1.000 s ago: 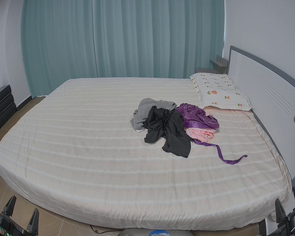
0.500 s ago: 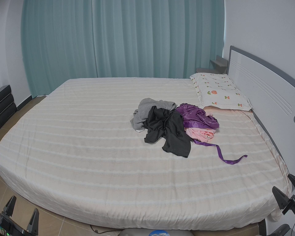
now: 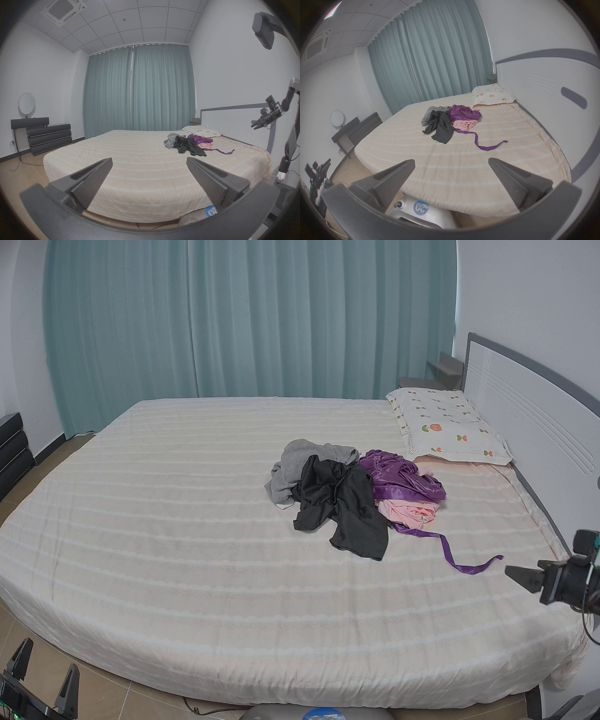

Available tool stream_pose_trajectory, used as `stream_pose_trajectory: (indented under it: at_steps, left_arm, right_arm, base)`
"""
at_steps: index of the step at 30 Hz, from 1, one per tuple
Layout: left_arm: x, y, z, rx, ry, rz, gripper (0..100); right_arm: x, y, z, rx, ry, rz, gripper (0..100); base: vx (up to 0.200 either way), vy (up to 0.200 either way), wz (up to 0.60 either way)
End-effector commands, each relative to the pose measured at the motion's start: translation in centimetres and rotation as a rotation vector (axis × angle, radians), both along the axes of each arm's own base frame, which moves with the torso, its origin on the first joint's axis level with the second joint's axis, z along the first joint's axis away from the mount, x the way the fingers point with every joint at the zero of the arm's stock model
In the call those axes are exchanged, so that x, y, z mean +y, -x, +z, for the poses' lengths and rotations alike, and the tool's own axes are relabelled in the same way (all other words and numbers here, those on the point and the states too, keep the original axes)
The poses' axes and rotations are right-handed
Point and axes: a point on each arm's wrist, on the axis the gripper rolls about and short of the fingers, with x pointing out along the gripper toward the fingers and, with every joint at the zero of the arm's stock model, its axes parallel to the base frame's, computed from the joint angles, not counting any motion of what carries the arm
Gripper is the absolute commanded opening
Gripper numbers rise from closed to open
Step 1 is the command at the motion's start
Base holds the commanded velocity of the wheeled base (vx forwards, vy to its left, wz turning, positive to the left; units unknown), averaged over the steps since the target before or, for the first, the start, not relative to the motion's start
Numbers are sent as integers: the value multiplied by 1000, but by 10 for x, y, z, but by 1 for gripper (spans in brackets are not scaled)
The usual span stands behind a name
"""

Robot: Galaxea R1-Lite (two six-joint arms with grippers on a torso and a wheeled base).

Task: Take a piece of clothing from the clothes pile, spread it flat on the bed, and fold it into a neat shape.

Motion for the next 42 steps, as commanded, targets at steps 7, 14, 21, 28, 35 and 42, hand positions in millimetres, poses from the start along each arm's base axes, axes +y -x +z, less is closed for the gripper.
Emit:
stream_pose_trajectory:
  at_steps: [7, 14, 21, 28, 35, 42]
  left_arm:
    - [0, 0, -5, -1, 0, 0, 100]
    - [0, 0, -5, -1, 0, 2, 100]
    - [0, 0, -5, -1, 0, 2, 100]
    - [0, 0, -5, -1, 0, 0, 100]
    - [0, 0, -5, -1, 0, 2, 100]
    - [0, 0, -5, -1, 0, 0, 100]
  right_arm:
    - [59, -243, -139, 243, -160, -74, 100]
    - [87, -280, -169, 237, -208, -95, 100]
    - [100, -299, -191, 268, -219, -94, 100]
    - [126, -313, -200, 291, -243, -87, 100]
    - [138, -320, -209, 310, -254, -94, 100]
    - [142, -333, -213, 295, -271, -108, 100]
  base:
    - [0, 0, 0]
    - [0, 0, 0]
    - [0, 0, 0]
    - [0, 0, 0]
    - [0, 0, 0]
    - [0, 0, 0]
